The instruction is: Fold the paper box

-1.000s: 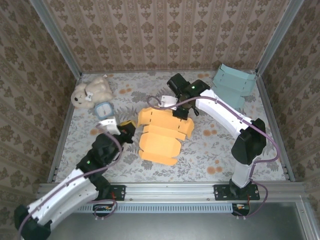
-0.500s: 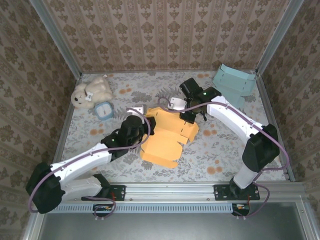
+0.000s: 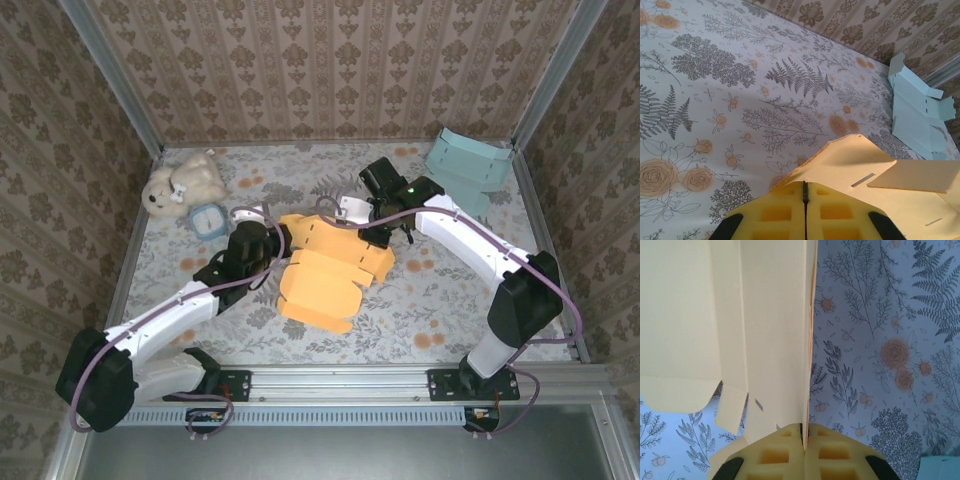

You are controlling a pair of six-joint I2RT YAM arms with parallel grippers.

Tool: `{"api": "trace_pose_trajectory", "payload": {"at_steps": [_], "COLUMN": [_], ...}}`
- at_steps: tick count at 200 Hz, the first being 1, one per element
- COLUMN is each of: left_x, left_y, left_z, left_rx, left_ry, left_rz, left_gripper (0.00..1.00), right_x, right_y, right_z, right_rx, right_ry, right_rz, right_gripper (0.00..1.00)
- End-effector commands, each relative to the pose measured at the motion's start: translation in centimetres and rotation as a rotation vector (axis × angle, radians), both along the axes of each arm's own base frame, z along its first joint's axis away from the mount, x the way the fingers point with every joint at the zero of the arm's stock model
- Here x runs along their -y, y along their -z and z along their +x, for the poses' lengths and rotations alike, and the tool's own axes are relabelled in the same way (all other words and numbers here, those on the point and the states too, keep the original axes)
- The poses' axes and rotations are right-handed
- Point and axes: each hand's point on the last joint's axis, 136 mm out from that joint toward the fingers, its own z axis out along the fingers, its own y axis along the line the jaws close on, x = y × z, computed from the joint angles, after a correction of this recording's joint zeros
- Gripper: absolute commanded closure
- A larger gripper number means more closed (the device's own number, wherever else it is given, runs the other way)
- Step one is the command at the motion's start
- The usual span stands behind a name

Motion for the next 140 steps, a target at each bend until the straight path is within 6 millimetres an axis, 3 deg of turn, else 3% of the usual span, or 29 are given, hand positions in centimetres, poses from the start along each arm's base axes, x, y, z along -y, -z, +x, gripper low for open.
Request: {"api": "trace_pose_trajectory", "payload": {"at_steps": [1, 73, 140], "left_x": [0.3, 0.7, 6.0], "left_y": [-1.1, -2.7, -3.8], "left_z": [0.1, 0.9, -0.4], "left_rx": [0.019, 0.048, 0.1], "left_ry": [0.011, 0.036, 0.239], "left_rz": [-0.051, -0.014, -0.009], "left_gripper": [0.93, 0.93, 0.94], "right_x": [-0.7, -1.1, -1.4], "right_y": [-0.3, 0.6, 0.9], "right_z": [-1.0, -1.9, -1.7], "right_rx": [-0.001, -0.018, -0.019], "right_ry": [-0.054, -0.101, -0.1], "right_rz": [0.02, -0.007, -0.007], "right_gripper": [1.0, 1.0, 1.0]}}
